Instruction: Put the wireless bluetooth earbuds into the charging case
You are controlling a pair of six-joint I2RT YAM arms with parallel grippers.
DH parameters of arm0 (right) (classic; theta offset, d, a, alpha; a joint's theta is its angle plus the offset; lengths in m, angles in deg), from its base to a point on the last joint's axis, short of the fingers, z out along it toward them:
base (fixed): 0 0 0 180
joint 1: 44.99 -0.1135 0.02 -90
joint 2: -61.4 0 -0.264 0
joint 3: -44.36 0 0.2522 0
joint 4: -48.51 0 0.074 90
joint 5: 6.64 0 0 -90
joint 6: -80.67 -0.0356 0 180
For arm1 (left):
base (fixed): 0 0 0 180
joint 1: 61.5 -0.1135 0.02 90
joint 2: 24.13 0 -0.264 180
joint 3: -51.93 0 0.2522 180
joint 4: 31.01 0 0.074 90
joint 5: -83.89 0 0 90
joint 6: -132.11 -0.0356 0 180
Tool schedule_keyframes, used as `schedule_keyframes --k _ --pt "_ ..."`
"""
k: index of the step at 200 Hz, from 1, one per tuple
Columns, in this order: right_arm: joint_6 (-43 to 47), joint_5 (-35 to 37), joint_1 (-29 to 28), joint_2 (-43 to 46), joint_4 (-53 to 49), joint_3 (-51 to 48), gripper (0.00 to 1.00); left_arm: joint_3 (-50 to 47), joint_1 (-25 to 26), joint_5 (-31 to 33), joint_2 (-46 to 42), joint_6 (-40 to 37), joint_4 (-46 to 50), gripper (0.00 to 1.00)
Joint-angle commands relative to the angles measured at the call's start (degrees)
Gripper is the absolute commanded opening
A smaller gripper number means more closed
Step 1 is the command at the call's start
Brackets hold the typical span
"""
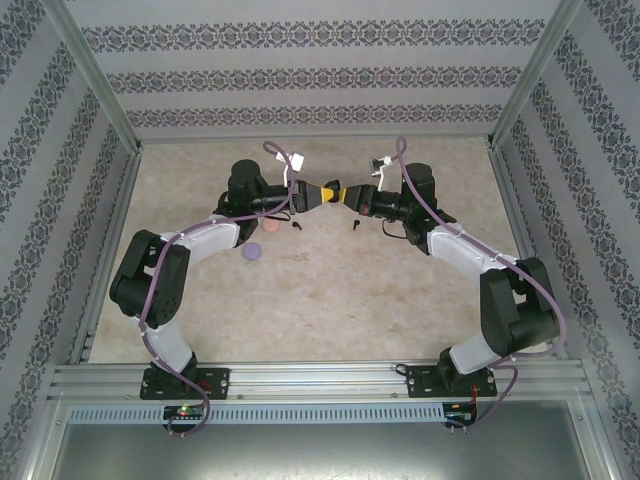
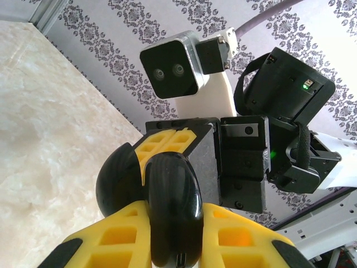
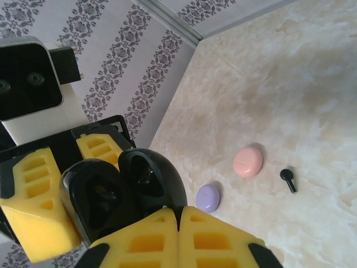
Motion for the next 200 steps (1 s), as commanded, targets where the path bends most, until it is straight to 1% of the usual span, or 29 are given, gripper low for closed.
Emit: schedule_keyframes --k 1,25,37,48,57,66,78,85,93,107,120,145,161,177,200 --pt "0.1 -0.1 -0.5 -0.5 1.5 2.5 0.00 -0.8 0.3 -2.9 0.6 0.6 -4.4 0.00" --pt "0.3 0.5 -0.6 -0.4 0.8 2.7 0.00 -1.1 0.3 -1.9 0.6 0.5 -4.1 0.00" --pt "0.6 0.9 -0.5 -0.2 0.2 2.9 0.00 -1.3 0.3 -0.5 0.3 -0.1 -2.9 0.20" --pt "1.7 2.0 -0.6 0.0 -1.6 3.3 0.00 -1.4 0.3 1.3 -0.1 -1.6 -1.0 0.34" --pt "3.3 3.2 -0.5 0.2 -4.1 3.8 0.00 -1.5 0.0 3.0 -0.9 -3.4 1.3 0.51" --pt "5.3 4.4 -0.2 0.5 -7.3 4.5 0.00 -1.5 -0.4 4.1 -1.8 -5.2 3.1 0.59" --pt "8.8 5.8 0.1 0.9 -11.5 5.5 0.00 -0.8 -1.4 4.2 -3.1 -7.5 6.4 0.66" --pt "10.6 6.2 0.4 1.1 -13.3 6.0 0.00 0.0 -2.0 3.2 -3.7 -9.6 9.3 0.68" --pt "13.4 6.0 0.8 1.2 -16.1 7.0 0.00 1.7 -2.7 2.0 -4.8 -13.2 15.1 0.70" --pt "19.8 6.8 1.2 1.0 -22.8 9.7 0.00 6.2 -3.2 0.9 -6.1 -23.2 30.1 0.74" --pt "25.7 8.0 1.3 0.8 -28.3 12.0 0.00 10.8 -3.2 -0.4 -6.0 -31.4 42.9 0.75" --pt "35.2 9.2 1.3 -0.1 -35.8 15.4 0.00 18.9 -3.2 -2.6 -3.9 -43.9 62.3 0.77" --pt "39.5 9.5 1.0 -0.5 -39.9 17.1 0.00 23.4 -3.2 -3.9 -1.8 -50.1 72.3 0.77" --pt "42.6 9.4 0.7 -0.7 -43.5 18.6 0.00 27.6 -3.2 -5.2 0.7 -54.9 79.9 0.78" --pt "45.3 9.4 0.0 -0.6 -47.4 20.2 0.00 31.5 -3.2 -6.3 3.5 -58.6 86.1 0.78"
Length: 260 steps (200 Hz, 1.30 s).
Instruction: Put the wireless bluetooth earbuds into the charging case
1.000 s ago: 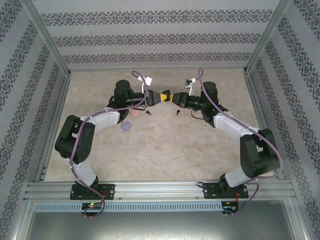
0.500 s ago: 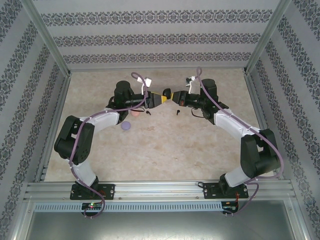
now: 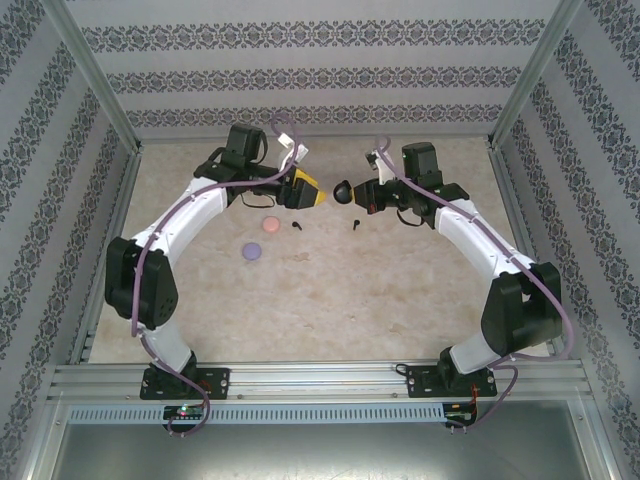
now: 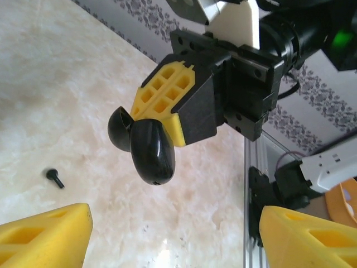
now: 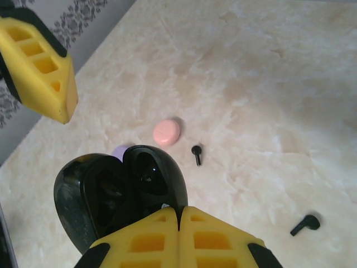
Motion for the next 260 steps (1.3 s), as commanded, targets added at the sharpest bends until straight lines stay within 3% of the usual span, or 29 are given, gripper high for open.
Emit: schedule_keyframes --k 1,120,174,212,260 --pt "7.7 0.4 -1.1 -0.6 -7.5 2.7 0.00 3.6 -0.1 -3.3 3.8 -11.0 16.7 0.78" --pt "8.9 0.9 -8.1 -4.2 -10.4 7.7 0.00 8.0 1.4 -8.0 9.3 -15.8 23.1 0.72" --pt "8.9 1.5 -8.8 -5.1 -10.4 8.3 0.00 8.0 1.5 -9.3 10.2 -17.5 24.8 0.61" --pt "9.0 1.8 -9.0 -5.6 -10.2 8.4 0.00 8.8 1.5 -10.0 11.0 -17.8 25.3 0.45" --pt "9.0 1.9 -9.0 -6.1 -10.0 8.6 0.00 9.7 1.5 -10.6 12.1 -18.1 25.8 0.35"
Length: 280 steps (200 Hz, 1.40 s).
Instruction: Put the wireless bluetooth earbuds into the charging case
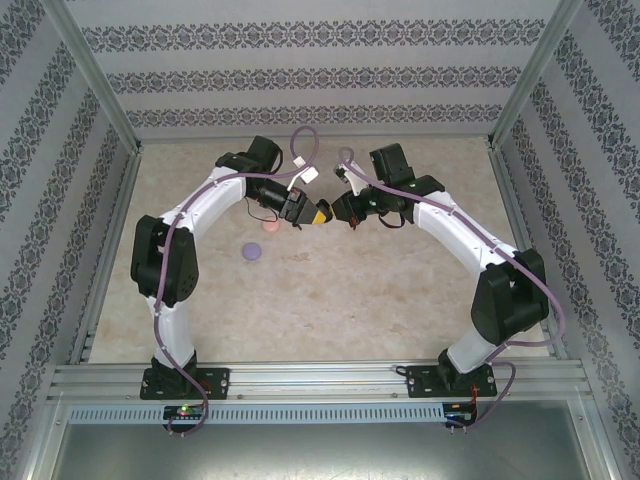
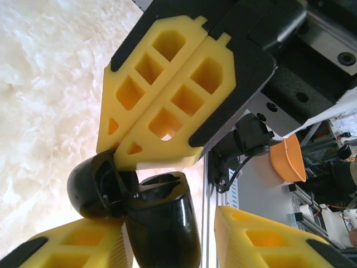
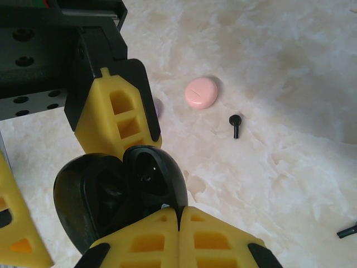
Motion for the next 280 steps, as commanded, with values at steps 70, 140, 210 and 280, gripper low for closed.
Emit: schedule_keyframes --k 70,140,210,280 --pt "-1.9 2.3 -0.5 2.9 2.2 1.7 0.38 -1.6 0.2 -2.6 -0.4 3.5 -7.9 0.05" --pt "-13.9 5.8 3.7 12.3 3.6 -4.4 0.59 -18.2 -5.3 7.5 -14.4 21.3 -38.8 0.00" --pt "-21.1 15.7 -1.2 -3.2 3.0 0.5 0.59 -34.7 -6.1 29.2 -31.8 31.6 -64.6 0.00" --pt "-18.6 20.0 -7.1 -25.1 -4.6 19.7 0.56 -40.2 -6.2 41.2 -39.5 37.7 -75.5 0.00"
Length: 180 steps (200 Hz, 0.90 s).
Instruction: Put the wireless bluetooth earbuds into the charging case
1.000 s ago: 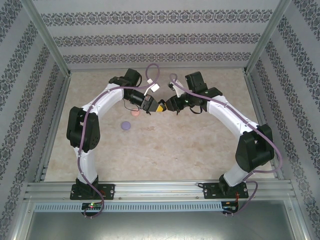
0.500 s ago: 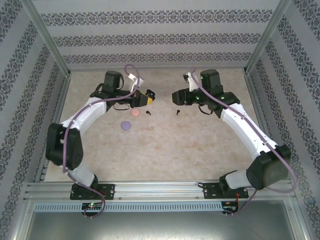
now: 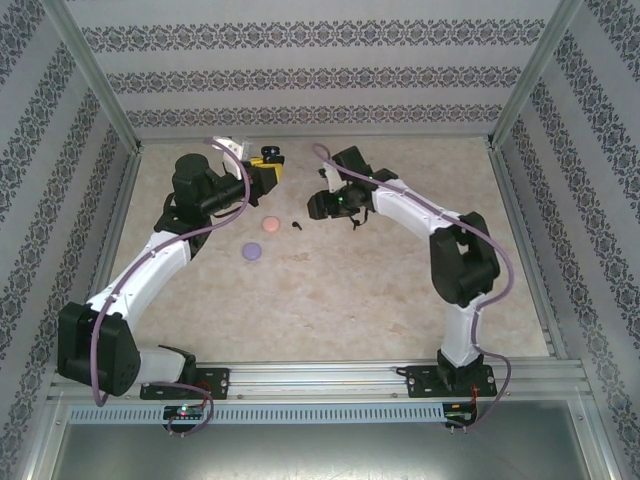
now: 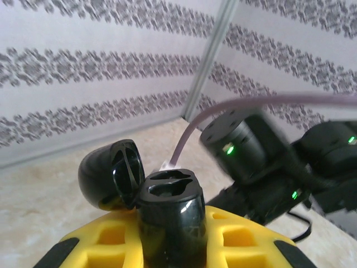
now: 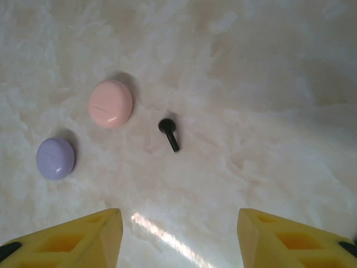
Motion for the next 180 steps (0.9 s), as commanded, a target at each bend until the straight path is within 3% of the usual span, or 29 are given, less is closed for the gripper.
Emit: schedule_keyframes --k 1,64,128,180 --pt "1.3 3.2 -1.8 -4.5 -4.2 6.5 0.56 -1.0 -0.1 5.8 -2.4 3.6 -7.9 0.00" --pt "6.5 10.8 -6.4 -17.8 -12.4 21.6 0.55 -1.8 -0.9 12.9 -5.3 4.9 -8.5 0.00" --pt "9.7 17.9 -9.4 -26.0 -18.0 32.2 0.53 -2.7 -2.4 13.2 -6.9 5.7 -8.5 0.00" --pt "10.5 19.2 -9.7 -29.4 -19.7 36.0 0.50 -3.0 -2.6 13.2 -7.1 5.7 -8.2 0.00"
